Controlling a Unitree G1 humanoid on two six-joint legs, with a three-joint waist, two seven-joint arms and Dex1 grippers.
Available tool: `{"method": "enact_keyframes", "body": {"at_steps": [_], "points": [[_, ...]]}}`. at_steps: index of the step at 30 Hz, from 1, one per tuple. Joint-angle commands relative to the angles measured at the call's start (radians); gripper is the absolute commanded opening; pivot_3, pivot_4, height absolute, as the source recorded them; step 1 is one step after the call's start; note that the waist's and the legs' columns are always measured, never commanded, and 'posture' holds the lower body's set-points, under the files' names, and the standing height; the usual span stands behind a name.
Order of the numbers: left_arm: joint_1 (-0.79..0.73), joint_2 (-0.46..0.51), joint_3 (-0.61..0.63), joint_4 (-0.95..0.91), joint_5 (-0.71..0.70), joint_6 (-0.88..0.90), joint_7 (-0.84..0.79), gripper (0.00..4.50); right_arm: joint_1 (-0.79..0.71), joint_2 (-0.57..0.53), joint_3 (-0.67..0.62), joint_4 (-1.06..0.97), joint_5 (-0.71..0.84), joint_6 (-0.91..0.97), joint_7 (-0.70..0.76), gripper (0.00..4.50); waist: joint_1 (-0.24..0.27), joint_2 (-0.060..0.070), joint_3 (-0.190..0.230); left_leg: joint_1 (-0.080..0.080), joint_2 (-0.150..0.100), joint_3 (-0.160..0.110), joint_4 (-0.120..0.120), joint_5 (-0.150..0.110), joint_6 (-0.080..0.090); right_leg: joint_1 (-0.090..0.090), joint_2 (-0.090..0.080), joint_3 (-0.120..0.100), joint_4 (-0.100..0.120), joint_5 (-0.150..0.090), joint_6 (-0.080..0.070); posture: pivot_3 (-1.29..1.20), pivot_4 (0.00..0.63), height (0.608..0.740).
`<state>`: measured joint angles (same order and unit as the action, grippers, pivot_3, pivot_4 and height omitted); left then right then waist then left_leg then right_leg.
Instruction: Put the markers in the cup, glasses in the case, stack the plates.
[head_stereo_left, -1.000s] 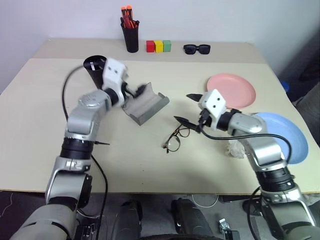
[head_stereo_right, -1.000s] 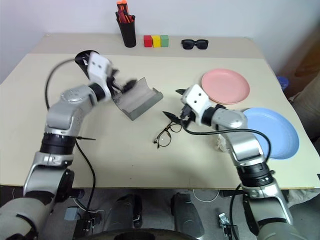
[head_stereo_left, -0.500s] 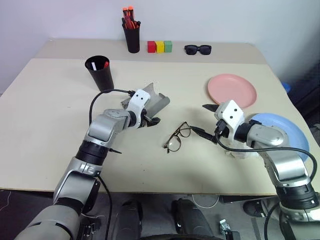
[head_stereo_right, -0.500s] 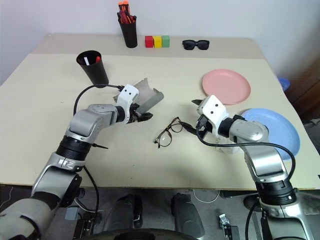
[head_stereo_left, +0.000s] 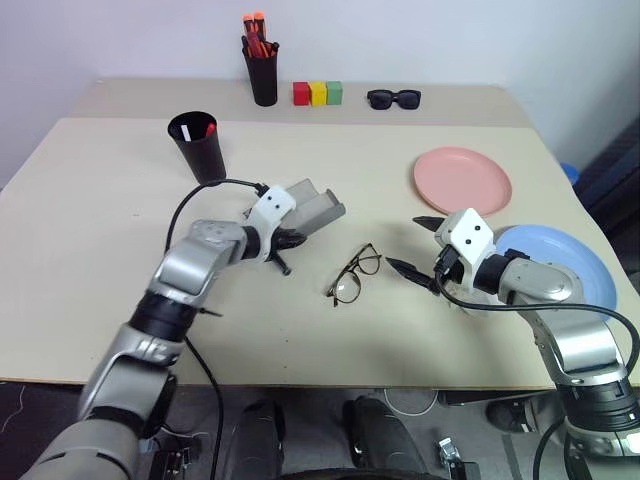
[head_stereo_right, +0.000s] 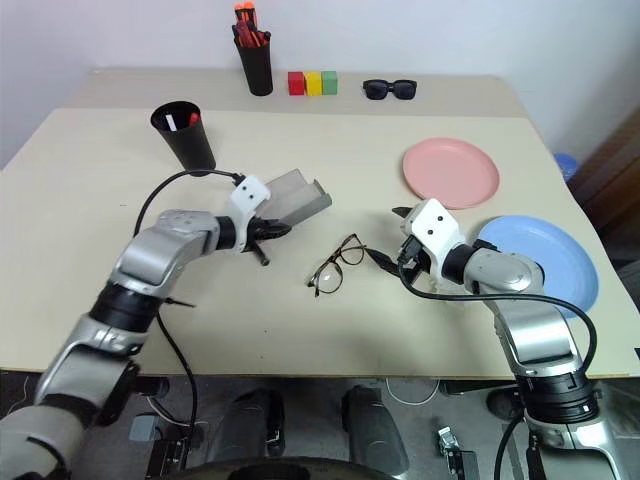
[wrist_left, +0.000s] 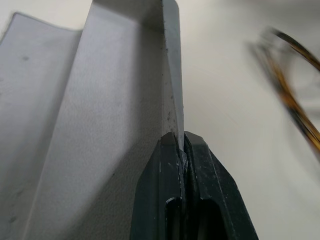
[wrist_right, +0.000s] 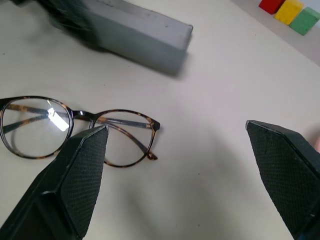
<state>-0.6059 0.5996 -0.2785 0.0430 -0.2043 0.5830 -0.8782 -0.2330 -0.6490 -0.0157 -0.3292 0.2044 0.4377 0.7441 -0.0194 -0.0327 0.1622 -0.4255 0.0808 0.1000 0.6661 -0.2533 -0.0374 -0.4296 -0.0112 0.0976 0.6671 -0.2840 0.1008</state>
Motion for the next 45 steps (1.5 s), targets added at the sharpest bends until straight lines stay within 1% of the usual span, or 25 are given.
{"method": "enact_keyframes", "body": {"at_steps": [1,4,8,14,15,17,18,19,20,27,30,32,34,37,41,45], "points": [[0.041,0.097,0.028,-0.079,-0.012,-0.204,-0.179,0.04,-0.011,0.004,0.001,-0.045,0.029,0.000,0.010,4.50,0.004,0.000,0.000,0.000,0.000,0.000,0.000,0.000,0.000,0.000,0.000,0.000,0.000,0.000,0.000,0.00,0.150,0.722],[0.040,0.140,0.026,-0.041,-0.001,-0.252,-0.241,0.04,-0.013,0.005,0.014,-0.052,0.043,0.014,0.023,4.50,0.015,0.000,0.000,-0.001,0.000,0.001,0.001,0.000,0.001,0.001,-0.001,0.000,-0.001,-0.002,-0.003,0.00,0.150,0.722],[0.031,0.168,0.005,0.012,0.041,-0.332,-0.301,0.04,-0.019,0.001,0.030,-0.053,0.044,0.012,0.028,4.50,0.009,0.000,0.000,-0.001,0.000,0.001,0.002,-0.001,0.002,0.001,-0.001,0.000,-0.002,-0.002,-0.003,0.00,0.150,0.722],[-0.026,0.144,-0.020,0.129,0.114,-0.397,-0.323,0.04,-0.034,0.008,0.057,-0.049,0.025,-0.005,0.019,4.50,0.007,0.000,0.000,0.000,0.000,0.001,0.001,-0.001,0.002,0.001,0.000,0.000,-0.001,-0.001,-0.002,0.00,0.150,0.722],[-0.033,0.138,-0.018,0.141,0.118,-0.402,-0.326,0.29,-0.037,0.009,0.060,-0.049,0.023,-0.006,0.018,4.50,0.006,0.000,0.000,0.000,0.000,0.001,0.001,-0.001,0.002,0.001,0.000,0.000,-0.001,-0.001,-0.002,0.00,0.150,0.722],[-0.040,0.130,-0.012,0.156,0.124,-0.412,-0.327,0.95,-0.040,0.009,0.065,-0.049,0.021,-0.009,0.016,4.50,0.006,0.000,0.000,0.000,0.000,0.001,0.002,-0.001,0.002,0.001,0.000,0.000,-0.001,-0.001,-0.002,0.00,0.150,0.722],[-0.042,0.128,-0.008,0.162,0.130,-0.420,-0.321,1.37,-0.042,0.007,0.069,-0.049,0.018,-0.012,0.017,4.50,0.006,0.000,0.000,-0.001,0.000,0.001,0.001,-0.001,0.002,0.001,0.000,0.000,-0.001,-0.001,-0.001,0.00,0.150,0.722],[-0.044,0.125,-0.003,0.169,0.140,-0.440,-0.307,1.95,-0.046,0.004,0.074,-0.048,0.014,-0.017,0.018,4.50,0.007,0.000,0.000,-0.001,0.000,0.001,0.001,-0.001,0.002,0.001,0.000,0.000,-0.001,-0.001,-0.001,0.00,0.150,0.722],[-0.044,0.121,0.005,0.173,0.146,-0.452,-0.291,2.37,-0.051,-0.001,0.082,-0.046,0.002,-0.027,0.021,4.50,0.007,0.000,0.000,-0.001,0.000,0.001,0.001,-0.001,0.002,0.001,0.000,0.000,-0.001,0.000,-0.001,0.00,0.150,0.722],[-0.019,0.136,0.107,0.112,0.070,-0.437,-0.289,2.37,-0.129,-0.041,0.145,-0.002,-0.097,-0.116,0.060,4.50,0.004,0.000,0.000,0.000,0.000,0.001,0.001,-0.001,0.002,0.000,0.000,0.000,-0.001,0.000,0.000,0.00,0.150,0.722],[0.006,0.156,0.165,0.051,0.033,-0.410,-0.282,2.37,-0.163,-0.072,0.193,0.031,-0.168,-0.209,0.090,4.50,0.004,0.000,0.000,0.000,0.000,0.001,0.002,-0.001,0.002,0.000,0.000,0.000,-0.001,0.000,0.000,0.00,0.150,0.722],[0.043,0.174,0.210,-0.014,-0.013,-0.355,-0.280,2.37,-0.187,-0.081,0.220,0.055,-0.210,-0.272,0.102,4.50,0.004,0.000,0.000,0.000,0.000,0.001,0.001,-0.001,0.002,0.000,0.000,0.000,-0.001,0.000,0.000,0.00,0.150,0.722],[0.115,0.198,0.262,-0.100,-0.062,-0.290,-0.270,2.37,-0.219,-0.096,0.263,0.102,-0.284,-0.380,0.110,4.50,-0.001,0.001,0.000,0.000,0.000,0.001,0.001,-0.001,0.002,0.000,0.000,0.000,-0.001,0.000,0.000,0.00,0.150,0.722],[0.274,0.213,0.325,-0.247,-0.119,-0.203,-0.230,2.37,-0.268,-0.104,0.309,0.195,-0.381,-0.530,0.096,4.50,-0.004,0.001,0.000,0.000,0.001,0.002,0.001,-0.001,0.002,0.000,0.000,0.000,0.000,0.000,0.000,0.00,0.150,0.722],[0.469,0.207,0.381,-0.404,-0.174,-0.107,-0.167,2.37,-0.306,-0.104,0.334,0.274,-0.440,-0.668,0.098,4.50,0.000,0.001,0.001,0.000,0.001,0.002,0.001,-0.001,0.002,0.000,-0.001,0.000,0.000,-0.001,-0.001,0.00,0.150,0.722],[0.583,0.182,0.418,-0.490,-0.216,-0.054,-0.097,2.37,-0.332,-0.108,0.358,0.345,-0.501,-0.789,0.093,4.50,0.005,0.001,0.001,0.001,0.001,0.002,0.002,-0.001,0.002,0.000,-0.001,0.000,0.000,-0.002,-0.003,0.00,0.150,0.722]]}}
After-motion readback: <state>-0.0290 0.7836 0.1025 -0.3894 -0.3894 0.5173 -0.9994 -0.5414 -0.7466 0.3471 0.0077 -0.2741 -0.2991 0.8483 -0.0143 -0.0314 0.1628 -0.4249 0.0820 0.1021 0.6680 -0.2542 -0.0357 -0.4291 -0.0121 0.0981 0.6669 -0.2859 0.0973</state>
